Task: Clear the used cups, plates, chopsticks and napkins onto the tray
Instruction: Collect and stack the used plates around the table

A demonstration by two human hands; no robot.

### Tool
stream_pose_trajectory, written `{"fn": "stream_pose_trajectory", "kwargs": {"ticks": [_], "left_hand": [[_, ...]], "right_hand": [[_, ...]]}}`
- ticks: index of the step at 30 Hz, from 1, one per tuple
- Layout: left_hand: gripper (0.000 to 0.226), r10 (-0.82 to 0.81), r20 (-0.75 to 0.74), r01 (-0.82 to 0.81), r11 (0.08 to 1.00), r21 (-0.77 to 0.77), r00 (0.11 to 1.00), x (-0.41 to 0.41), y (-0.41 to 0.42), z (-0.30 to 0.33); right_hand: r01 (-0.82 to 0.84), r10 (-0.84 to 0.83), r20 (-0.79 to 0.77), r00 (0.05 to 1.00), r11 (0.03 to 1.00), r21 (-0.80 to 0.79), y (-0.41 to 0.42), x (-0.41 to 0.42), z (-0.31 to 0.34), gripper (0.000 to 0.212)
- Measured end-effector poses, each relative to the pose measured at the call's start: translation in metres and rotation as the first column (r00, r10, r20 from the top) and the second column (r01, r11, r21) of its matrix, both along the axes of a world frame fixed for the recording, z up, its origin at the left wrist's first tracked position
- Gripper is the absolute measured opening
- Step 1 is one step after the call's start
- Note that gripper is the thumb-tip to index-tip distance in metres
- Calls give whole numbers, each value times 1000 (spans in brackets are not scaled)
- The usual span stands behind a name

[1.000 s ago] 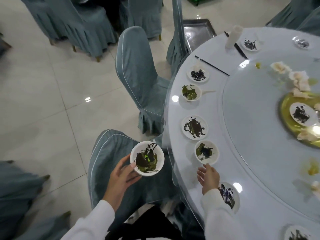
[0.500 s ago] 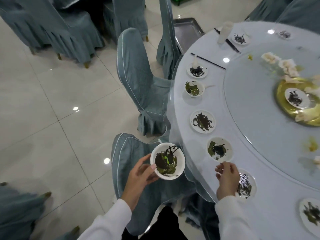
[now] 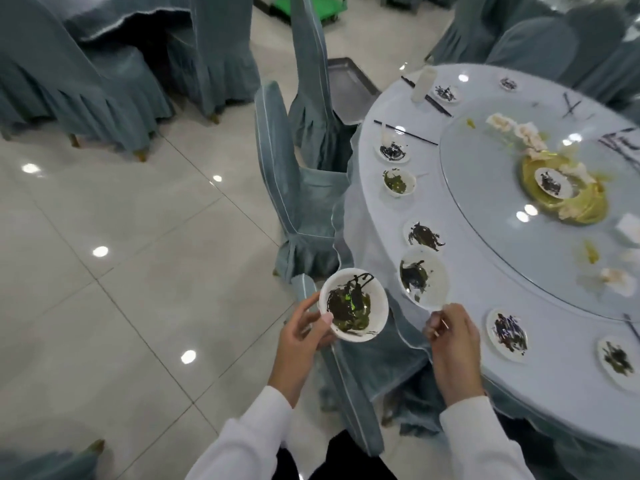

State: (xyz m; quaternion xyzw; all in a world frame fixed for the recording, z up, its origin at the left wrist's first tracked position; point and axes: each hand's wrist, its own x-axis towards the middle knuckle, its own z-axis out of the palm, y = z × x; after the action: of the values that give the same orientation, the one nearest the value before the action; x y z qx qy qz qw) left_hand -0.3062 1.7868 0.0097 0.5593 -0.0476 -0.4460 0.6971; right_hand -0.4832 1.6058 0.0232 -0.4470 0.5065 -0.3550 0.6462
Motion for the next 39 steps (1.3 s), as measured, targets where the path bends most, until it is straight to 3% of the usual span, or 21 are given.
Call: {"fn": "stream_pose_trajectory", "kwargs": {"ticks": [4, 8, 14, 21, 29, 36, 39], "left_hand": [[37, 61, 20, -61, 998, 17, 998, 29, 30, 1], [32, 139, 28, -140, 990, 27, 990, 53, 51, 2], [34, 186, 20, -187, 981, 51, 982, 78, 67, 3], [50, 91, 84, -99, 989, 106, 992, 108, 49, -14], [30, -79, 121, 58, 984, 171, 989, 185, -13, -15], [27, -224, -3, 219, 952, 212, 975, 228, -68, -4], [32, -280, 18, 268, 934, 236, 960, 237, -88, 0]], "right_hand": [[-198, 198, 29, 980, 980, -17, 20, 45, 11, 30], [-387, 385, 65, 921, 921, 35, 40, 84, 9, 21], [-584, 584, 26, 811, 810, 50, 59, 125, 6, 37], [-616, 618, -27, 786, 786, 55, 42, 154, -16, 17], [-491, 497, -60, 866, 866, 89, -5, 206, -47, 34], [-423, 426, 18, 905, 894, 147, -27, 233, -39, 37], [-393, 394, 17, 919, 911, 127, -35, 235, -31, 36]]}}
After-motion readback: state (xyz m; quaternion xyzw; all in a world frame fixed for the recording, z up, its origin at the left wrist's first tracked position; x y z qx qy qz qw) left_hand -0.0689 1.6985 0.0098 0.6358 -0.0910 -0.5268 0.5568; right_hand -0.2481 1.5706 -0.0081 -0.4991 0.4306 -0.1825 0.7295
